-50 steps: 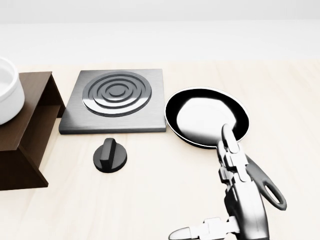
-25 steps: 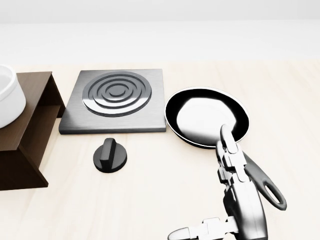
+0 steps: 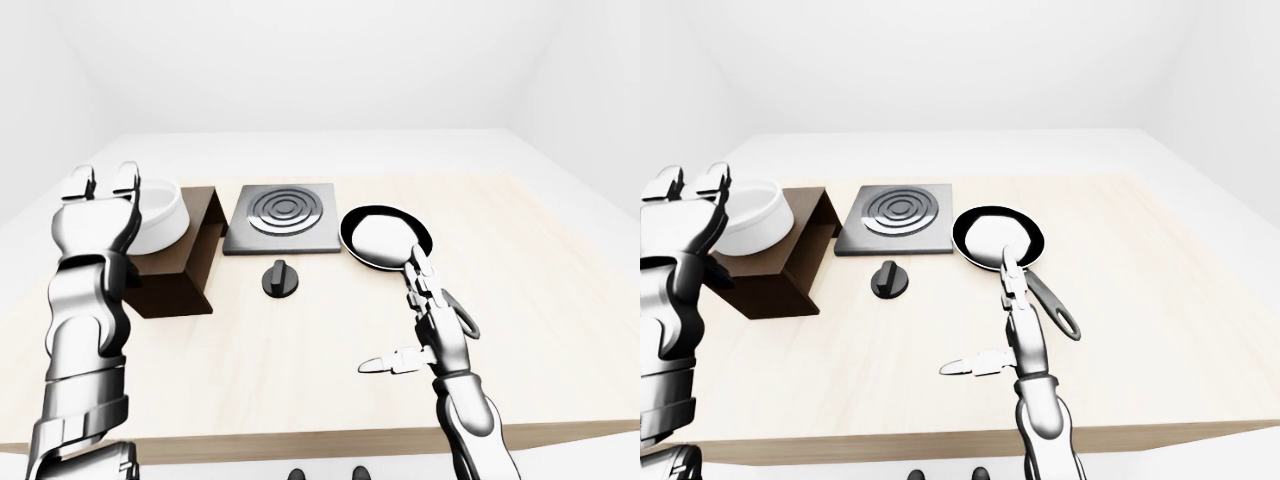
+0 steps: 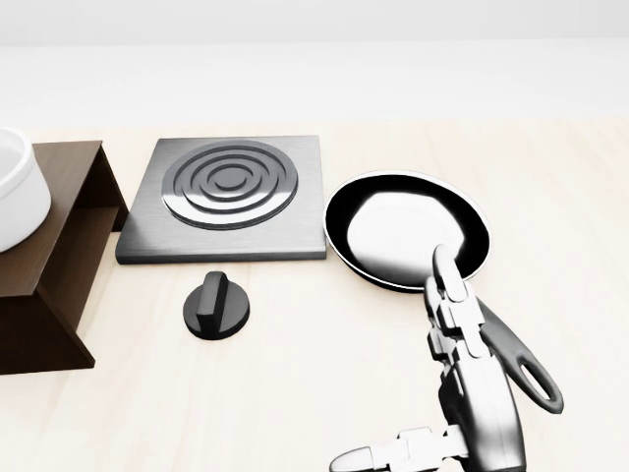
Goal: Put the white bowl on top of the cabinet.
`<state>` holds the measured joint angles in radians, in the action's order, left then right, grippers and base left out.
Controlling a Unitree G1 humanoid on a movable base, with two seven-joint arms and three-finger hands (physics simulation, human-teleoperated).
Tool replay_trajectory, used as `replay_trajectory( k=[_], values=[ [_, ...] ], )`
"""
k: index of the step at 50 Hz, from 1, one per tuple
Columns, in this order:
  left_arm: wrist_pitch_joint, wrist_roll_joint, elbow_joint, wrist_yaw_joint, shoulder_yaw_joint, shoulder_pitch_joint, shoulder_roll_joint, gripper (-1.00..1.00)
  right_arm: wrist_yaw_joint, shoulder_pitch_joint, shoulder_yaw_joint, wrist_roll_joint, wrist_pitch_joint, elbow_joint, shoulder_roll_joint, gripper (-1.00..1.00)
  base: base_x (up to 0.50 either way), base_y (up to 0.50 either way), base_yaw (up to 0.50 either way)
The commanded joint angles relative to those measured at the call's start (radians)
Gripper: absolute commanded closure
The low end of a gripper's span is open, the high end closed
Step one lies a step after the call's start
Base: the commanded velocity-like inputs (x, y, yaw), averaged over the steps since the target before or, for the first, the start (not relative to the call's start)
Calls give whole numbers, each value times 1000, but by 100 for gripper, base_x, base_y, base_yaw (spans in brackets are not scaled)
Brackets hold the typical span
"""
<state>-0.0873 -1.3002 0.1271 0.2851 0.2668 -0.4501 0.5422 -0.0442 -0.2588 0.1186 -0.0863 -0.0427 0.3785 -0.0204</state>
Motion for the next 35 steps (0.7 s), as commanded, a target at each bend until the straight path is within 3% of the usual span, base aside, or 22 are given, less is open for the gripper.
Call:
replay_trajectory(
  k=[1, 8, 15, 17, 23, 24, 26, 30, 32, 33, 35],
  values=[
    [0, 8, -378, 149, 56, 100, -52, -100, 1, -3, 0, 0, 1, 6, 0, -100, 0, 0, 0],
    [0, 3, -659, 296, 69, 151, -134, -100, -3, -8, -7, 7, 11, 26, -2, -100, 0, 0, 0],
    [0, 3, -783, 365, 73, 156, -175, -100, -6, -13, -13, 12, 18, 44, -1, -100, 0, 0, 0],
    [0, 3, -853, 402, 52, 165, -206, -100, -7, -13, -15, 13, 20, 46, -1, -100, 0, 0, 0],
    [0, -1, -855, 405, 55, 163, -212, -100, -7, -13, -15, 13, 20, 46, -1, -100, 0, 0, 0],
    [0, 9, -934, 413, 0, 184, -269, -100, -10, -12, -24, 20, 30, 61, -2, -100, 0, 0, 0],
    [0, 7, -939, 413, 0, 185, -278, -100, -11, -12, -25, 20, 31, 63, -1, -100, 0, 0, 0],
    [0, 27, -1047, 413, -47, 196, -344, -100, -14, -2, -36, 27, 49, 79, 3, -100, 0, 0, 0],
    [0, 27, -1050, 413, -48, 196, -347, -100, -14, -2, -36, 26, 49, 79, 3, -100, 0, 0, 0],
    [0, 33, -1106, 413, -89, 231, -385, -100, -14, -1, -33, 25, 48, 78, 5, -100, 0, 0, 0],
    [0, 30, -1126, 413, -104, 240, -406, -100, -14, 0, -33, 24, 48, 77, 5, -100, 0, 0, 0]
  ],
)
